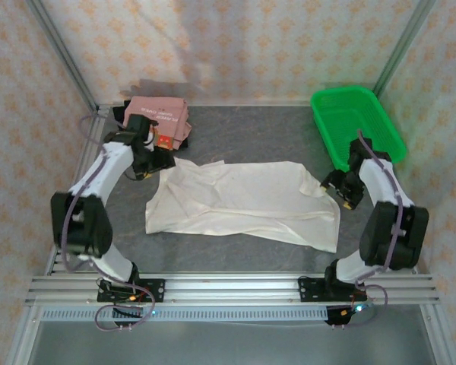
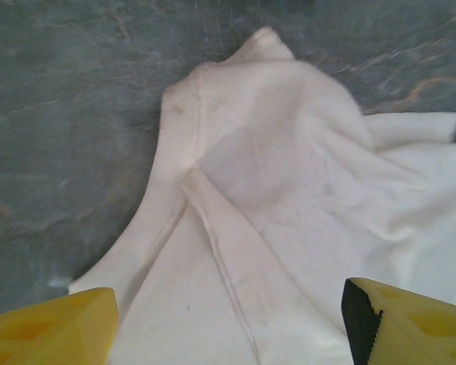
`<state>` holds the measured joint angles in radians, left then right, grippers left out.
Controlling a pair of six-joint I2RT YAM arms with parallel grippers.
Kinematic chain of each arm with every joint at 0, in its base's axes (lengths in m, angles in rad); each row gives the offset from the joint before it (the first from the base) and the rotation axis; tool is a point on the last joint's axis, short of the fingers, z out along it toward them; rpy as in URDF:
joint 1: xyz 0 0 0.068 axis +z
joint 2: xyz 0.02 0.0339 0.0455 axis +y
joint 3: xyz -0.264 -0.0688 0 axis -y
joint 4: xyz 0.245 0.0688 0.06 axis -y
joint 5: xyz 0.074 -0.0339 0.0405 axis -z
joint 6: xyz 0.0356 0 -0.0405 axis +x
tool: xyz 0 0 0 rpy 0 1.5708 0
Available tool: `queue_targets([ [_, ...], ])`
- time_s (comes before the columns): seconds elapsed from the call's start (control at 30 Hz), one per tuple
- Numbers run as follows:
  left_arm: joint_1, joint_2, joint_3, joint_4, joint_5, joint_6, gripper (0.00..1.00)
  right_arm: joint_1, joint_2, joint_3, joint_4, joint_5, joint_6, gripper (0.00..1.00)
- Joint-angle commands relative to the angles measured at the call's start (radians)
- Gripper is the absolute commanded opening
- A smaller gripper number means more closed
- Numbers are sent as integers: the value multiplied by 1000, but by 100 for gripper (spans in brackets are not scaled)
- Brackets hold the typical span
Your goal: Fold and stack the t-shirts
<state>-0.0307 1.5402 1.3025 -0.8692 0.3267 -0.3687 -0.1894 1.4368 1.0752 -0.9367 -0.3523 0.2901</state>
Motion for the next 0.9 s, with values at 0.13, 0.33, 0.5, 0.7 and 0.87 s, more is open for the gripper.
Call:
queue_targets([
  [0.13, 11, -172, -268, -146, 15, -83, 74, 114, -236, -128, 3, -236, 29, 93],
  [0.33, 23, -244, -429, -122, -5, -158, 68, 240, -283, -218, 10, -221, 95, 93],
  [0.5, 23, -235, -489, -83, -53, -208, 59, 254, -266, -281, 35, -150, 122, 93],
  [0.7, 24, -127, -547, 90, -86, -224, 41, 254, -229, -343, 117, -102, 150, 93],
  [0.87, 23, -19, -527, 197, -71, -225, 26, 254, -192, -366, 142, -34, 163, 94],
])
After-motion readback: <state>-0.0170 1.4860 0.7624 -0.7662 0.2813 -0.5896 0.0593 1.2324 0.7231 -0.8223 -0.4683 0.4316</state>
